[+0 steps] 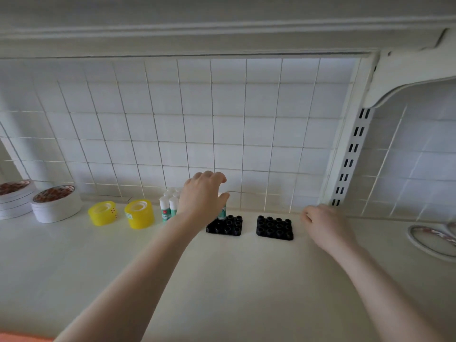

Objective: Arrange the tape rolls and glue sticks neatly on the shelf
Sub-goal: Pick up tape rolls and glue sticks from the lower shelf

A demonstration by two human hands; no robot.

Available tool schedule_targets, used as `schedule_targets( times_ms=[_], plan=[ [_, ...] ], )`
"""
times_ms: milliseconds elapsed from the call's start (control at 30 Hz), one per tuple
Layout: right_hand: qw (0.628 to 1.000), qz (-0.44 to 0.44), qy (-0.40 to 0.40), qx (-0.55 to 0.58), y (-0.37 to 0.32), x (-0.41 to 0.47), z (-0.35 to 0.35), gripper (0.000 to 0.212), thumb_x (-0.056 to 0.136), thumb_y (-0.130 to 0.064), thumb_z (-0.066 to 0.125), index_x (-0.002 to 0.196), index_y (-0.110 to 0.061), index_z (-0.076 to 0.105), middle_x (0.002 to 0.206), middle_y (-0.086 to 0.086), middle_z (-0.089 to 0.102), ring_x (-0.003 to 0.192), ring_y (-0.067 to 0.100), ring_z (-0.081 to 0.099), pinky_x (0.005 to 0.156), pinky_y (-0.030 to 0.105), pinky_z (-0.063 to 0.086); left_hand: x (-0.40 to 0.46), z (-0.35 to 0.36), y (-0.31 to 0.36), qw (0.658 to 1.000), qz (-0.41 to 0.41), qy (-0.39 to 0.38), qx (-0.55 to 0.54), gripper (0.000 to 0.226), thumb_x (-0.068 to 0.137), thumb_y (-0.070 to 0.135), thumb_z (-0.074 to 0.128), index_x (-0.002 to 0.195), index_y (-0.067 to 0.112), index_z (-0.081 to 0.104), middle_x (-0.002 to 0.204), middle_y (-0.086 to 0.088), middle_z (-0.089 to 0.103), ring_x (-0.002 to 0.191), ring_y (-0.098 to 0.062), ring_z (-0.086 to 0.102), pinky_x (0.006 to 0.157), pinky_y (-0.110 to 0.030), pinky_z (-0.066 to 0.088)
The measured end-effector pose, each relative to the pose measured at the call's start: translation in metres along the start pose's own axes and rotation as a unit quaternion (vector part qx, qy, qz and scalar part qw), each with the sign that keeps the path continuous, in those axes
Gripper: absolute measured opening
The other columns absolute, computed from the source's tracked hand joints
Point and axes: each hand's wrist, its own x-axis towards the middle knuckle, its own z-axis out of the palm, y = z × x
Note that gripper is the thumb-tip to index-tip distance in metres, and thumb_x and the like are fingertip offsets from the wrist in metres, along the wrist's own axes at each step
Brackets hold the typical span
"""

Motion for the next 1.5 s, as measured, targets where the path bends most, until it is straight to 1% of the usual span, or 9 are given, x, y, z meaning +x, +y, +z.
schedule_targets(
  times_ms=[167,400,633,733,833,933,1167,1333,1500],
  plan=[
    [0.998,0.044,0.025,-0.027,0.023,-0.043,-0.021,0.024,0.095,-0.025,0.038,0.09,-0.016,0.06,0.098,0.007,0.062,0.091,0.029,0.058,0.07,0.033,0.044,-0.038,-0.001,0.013,1.0,-0.003,0.005,-0.014,0.036,0.09,0.028,0.053,0.125,0.02,0.052,0.123,0.001,0.057,0.114,-0.022,0.047,0.09,-0.032,0.037],
    [0.993,0.075,0.056,-0.076,0.068,-0.127,-0.048,0.021,0.096,-0.024,0.04,0.091,-0.015,0.058,0.09,0.004,0.059,0.084,0.024,0.055,0.062,0.03,0.032,-0.084,0.009,0.059,0.998,0.03,-0.043,-0.043,0.035,0.091,0.031,0.053,0.124,0.019,0.052,0.122,-0.001,0.057,0.115,-0.022,0.048,0.09,-0.033,0.038],
    [0.984,0.123,0.106,-0.079,0.136,-0.179,-0.067,0.015,0.092,-0.021,0.049,0.091,-0.012,0.062,0.09,0.007,0.061,0.085,0.027,0.058,0.063,0.031,0.035,-0.105,0.028,0.131,0.993,0.07,-0.083,-0.036,0.04,0.093,0.037,0.05,0.13,0.023,0.048,0.13,0.004,0.052,0.121,-0.019,0.044,0.096,-0.031,0.035],
    [0.983,0.104,0.137,-0.06,0.178,-0.19,-0.072,0.013,0.088,-0.017,0.058,0.096,-0.012,0.066,0.09,0.008,0.065,0.081,0.029,0.061,0.062,0.031,0.039,-0.105,0.042,0.172,0.993,0.072,-0.086,-0.046,0.039,0.092,0.037,0.051,0.129,0.023,0.049,0.131,0.004,0.052,0.122,-0.018,0.043,0.094,-0.029,0.036],
    [0.972,0.079,0.215,-0.052,0.233,-0.19,-0.076,0.008,0.074,-0.009,0.073,0.081,-0.009,0.069,0.072,0.01,0.063,0.061,0.032,0.061,0.05,0.029,0.04,-0.1,0.061,0.228,0.992,0.077,-0.085,-0.054,0.039,0.093,0.037,0.051,0.129,0.024,0.049,0.131,0.004,0.052,0.121,-0.017,0.045,0.094,-0.029,0.037],
    [0.962,0.033,0.267,-0.04,0.293,-0.178,-0.083,0.009,0.072,-0.009,0.074,0.08,-0.008,0.07,0.069,0.01,0.063,0.06,0.033,0.06,0.05,0.033,0.047,-0.091,0.081,0.288,0.993,0.065,-0.077,-0.065,0.037,0.093,0.037,0.051,0.128,0.025,0.049,0.13,0.005,0.053,0.119,-0.017,0.046,0.092,-0.03,0.038],
    [0.966,-0.019,0.257,0.002,0.376,-0.151,-0.089,0.01,0.075,-0.008,0.073,0.084,-0.004,0.069,0.074,0.014,0.066,0.067,0.035,0.062,0.056,0.038,0.051,-0.07,0.109,0.372,0.993,0.06,-0.08,-0.069,0.033,0.092,0.027,0.052,0.126,0.024,0.052,0.129,0.005,0.053,0.118,-0.018,0.047,0.09,-0.03,0.037],
    [0.969,-0.035,0.245,0.019,0.39,-0.145,-0.076,0.013,0.077,-0.01,0.071,0.088,-0.004,0.069,0.077,0.013,0.065,0.071,0.035,0.062,0.06,0.04,0.051,-0.056,0.128,0.385,0.99,0.074,-0.108,-0.05,0.036,0.092,0.015,0.051,0.128,0.023,0.051,0.131,0.005,0.051,0.121,-0.018,0.043,0.096,-0.029,0.035],
    [0.971,-0.043,0.233,0.041,0.388,-0.148,-0.072,0.013,0.077,-0.011,0.072,0.089,-0.007,0.069,0.079,0.009,0.064,0.07,0.032,0.061,0.06,0.038,0.051,-0.037,0.146,0.384,0.98,0.111,-0.161,-0.024,0.047,0.093,0.007,0.044,0.137,0.024,0.044,0.145,0.006,0.039,0.133,-0.017,0.033,0.105,-0.031,0.028]
  ],
)
